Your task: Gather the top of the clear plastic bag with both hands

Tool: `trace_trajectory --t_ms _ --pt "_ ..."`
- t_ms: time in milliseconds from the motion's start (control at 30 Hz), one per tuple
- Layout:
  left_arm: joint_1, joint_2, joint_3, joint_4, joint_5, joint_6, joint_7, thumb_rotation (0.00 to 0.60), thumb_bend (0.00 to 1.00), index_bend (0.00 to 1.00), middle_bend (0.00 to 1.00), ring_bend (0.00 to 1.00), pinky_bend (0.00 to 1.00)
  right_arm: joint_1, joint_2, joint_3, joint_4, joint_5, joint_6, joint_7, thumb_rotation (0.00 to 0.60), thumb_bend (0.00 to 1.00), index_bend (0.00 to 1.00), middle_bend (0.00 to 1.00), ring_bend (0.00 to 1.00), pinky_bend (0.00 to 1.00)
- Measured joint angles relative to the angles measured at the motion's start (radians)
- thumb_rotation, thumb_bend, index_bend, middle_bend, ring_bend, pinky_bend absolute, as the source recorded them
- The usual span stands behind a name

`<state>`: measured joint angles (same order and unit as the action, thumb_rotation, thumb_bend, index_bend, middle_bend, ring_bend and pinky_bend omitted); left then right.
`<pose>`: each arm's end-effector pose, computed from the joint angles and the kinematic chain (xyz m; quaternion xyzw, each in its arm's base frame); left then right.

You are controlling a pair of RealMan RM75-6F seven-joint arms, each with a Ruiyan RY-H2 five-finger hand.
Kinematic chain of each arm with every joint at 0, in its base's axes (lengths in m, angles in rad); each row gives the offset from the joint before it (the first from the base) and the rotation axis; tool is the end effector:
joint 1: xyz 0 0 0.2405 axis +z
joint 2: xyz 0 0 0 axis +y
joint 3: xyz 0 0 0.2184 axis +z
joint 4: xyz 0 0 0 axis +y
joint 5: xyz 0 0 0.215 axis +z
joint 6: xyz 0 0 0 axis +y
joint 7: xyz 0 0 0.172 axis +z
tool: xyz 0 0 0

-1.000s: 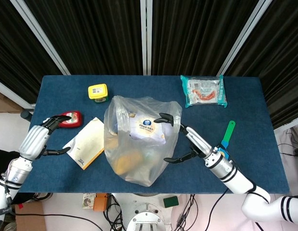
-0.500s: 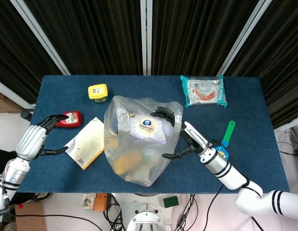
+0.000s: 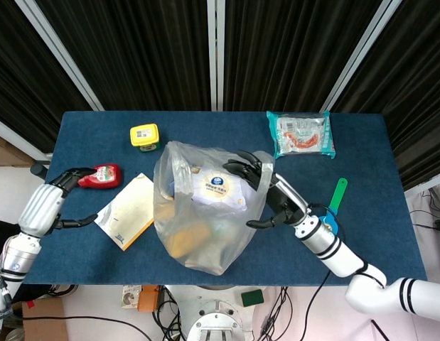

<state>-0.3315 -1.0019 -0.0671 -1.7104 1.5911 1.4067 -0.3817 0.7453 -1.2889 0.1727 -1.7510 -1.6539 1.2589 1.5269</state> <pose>-0.2003 0.2650 0.1457 -0.6119 -0.4195 -0.5328 0.4070 -0.0183 -0.2966 0.0641 -0.3651 0.6656 -0.6139 0.2163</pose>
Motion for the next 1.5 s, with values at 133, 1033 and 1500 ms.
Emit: trace_trajectory --t_ms 133,1033,1500 --pt "0.021 -0.006 -0.021 -0.001 -0.011 0.064 -0.029 0.6 0.18 0.24 0.3 0.25 0.44 -0.005 0.005 -0.009 0.019 -0.006 0.018 0.078 0.6 0.05 0.0 0.15 0.02 0.09" --pt "-0.119 -0.166 -0.229 -0.006 0.04 0.177 0.211 0.6 0.05 0.06 0.15 0.11 0.27 -0.077 0.002 -0.094 0.086 -0.064 0.152 0.178 0.6 0.03 0.0 0.15 0.02 0.09" --pt "-0.273 -0.24 -0.277 -0.105 0.019 0.026 0.321 0.6 0.01 0.06 0.14 0.11 0.25 -0.061 -0.023 -0.09 0.108 -0.053 0.133 0.172 0.6 0.03 0.0 0.15 0.02 0.09"
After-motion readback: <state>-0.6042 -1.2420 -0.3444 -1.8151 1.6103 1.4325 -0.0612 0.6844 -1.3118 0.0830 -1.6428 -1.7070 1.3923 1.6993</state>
